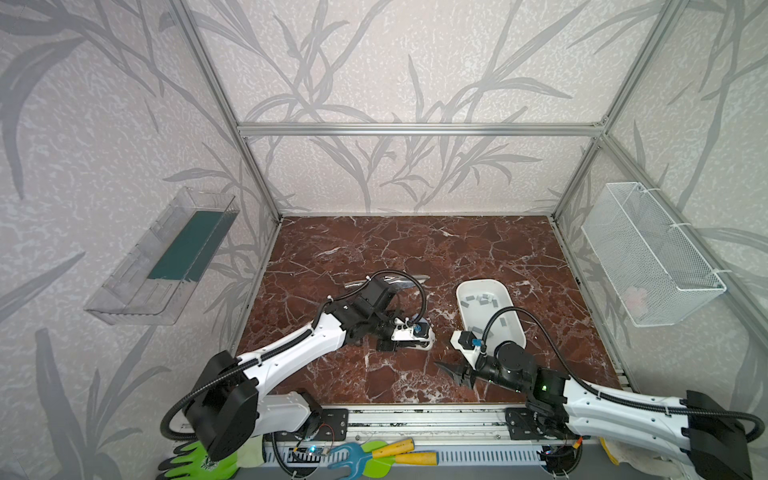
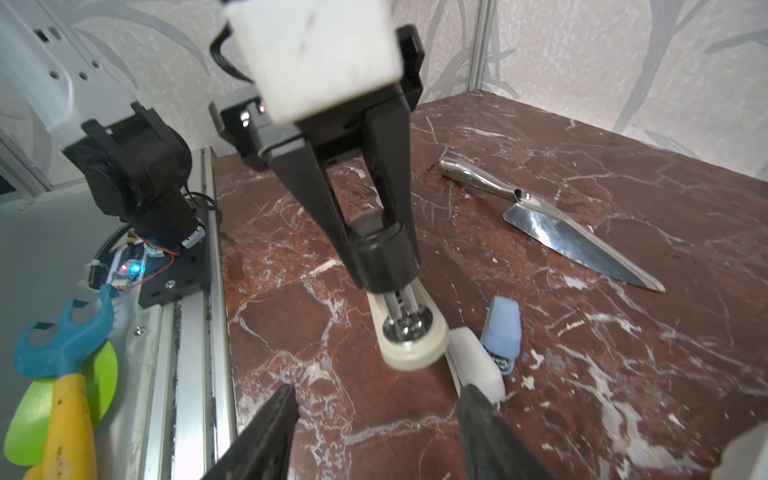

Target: Load the staples into the stapler

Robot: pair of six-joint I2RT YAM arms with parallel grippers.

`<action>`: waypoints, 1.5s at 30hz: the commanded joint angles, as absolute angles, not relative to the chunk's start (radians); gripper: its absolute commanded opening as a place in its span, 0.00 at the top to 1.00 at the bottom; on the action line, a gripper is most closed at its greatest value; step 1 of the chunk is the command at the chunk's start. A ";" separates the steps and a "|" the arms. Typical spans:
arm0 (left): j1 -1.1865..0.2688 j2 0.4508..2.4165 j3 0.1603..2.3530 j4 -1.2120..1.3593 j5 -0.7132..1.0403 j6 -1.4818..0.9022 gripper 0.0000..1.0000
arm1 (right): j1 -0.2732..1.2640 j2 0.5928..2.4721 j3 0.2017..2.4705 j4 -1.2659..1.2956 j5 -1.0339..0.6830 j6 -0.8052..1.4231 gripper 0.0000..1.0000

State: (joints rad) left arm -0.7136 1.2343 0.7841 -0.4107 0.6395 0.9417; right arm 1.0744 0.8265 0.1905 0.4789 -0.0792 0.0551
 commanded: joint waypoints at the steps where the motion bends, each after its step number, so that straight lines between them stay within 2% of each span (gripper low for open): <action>1: -0.716 1.159 0.725 -0.282 0.776 0.921 1.00 | 1.078 0.895 0.243 0.574 -0.134 0.027 0.38; 7: -0.718 1.094 0.689 -0.279 0.820 0.919 1.00 | 1.078 1.014 0.312 0.599 -0.120 0.000 0.40; 13: -0.719 1.079 0.685 -0.269 0.873 0.914 1.00 | 1.079 1.102 0.335 0.609 -0.152 -0.030 0.56; 23: -0.717 1.098 0.716 -0.316 0.917 0.925 1.00 | 1.078 1.100 0.314 0.610 -0.172 -0.056 0.83; 28: -0.698 1.068 0.721 -0.316 0.910 0.901 1.00 | 1.080 1.095 0.296 0.610 -0.198 -0.046 1.00; 31: -0.645 1.019 0.681 -0.243 0.939 0.862 1.00 | 1.079 1.106 0.263 0.606 -0.172 -0.038 1.00; 36: -0.493 0.963 0.583 -0.017 1.136 0.740 1.00 | 1.081 1.147 0.186 0.639 -0.121 0.003 1.00; 42: -0.471 0.982 0.575 0.020 1.125 0.714 1.00 | 1.086 1.169 0.153 0.677 -0.101 0.020 1.00; 45: -0.472 0.966 0.549 0.094 1.007 0.645 1.00 | 1.102 1.155 0.149 0.674 -0.057 0.031 1.00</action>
State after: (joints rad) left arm -0.4946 1.0016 0.5392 -0.1169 1.0943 0.7120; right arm 1.0878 1.1519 0.1749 0.7368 -0.1394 -0.0242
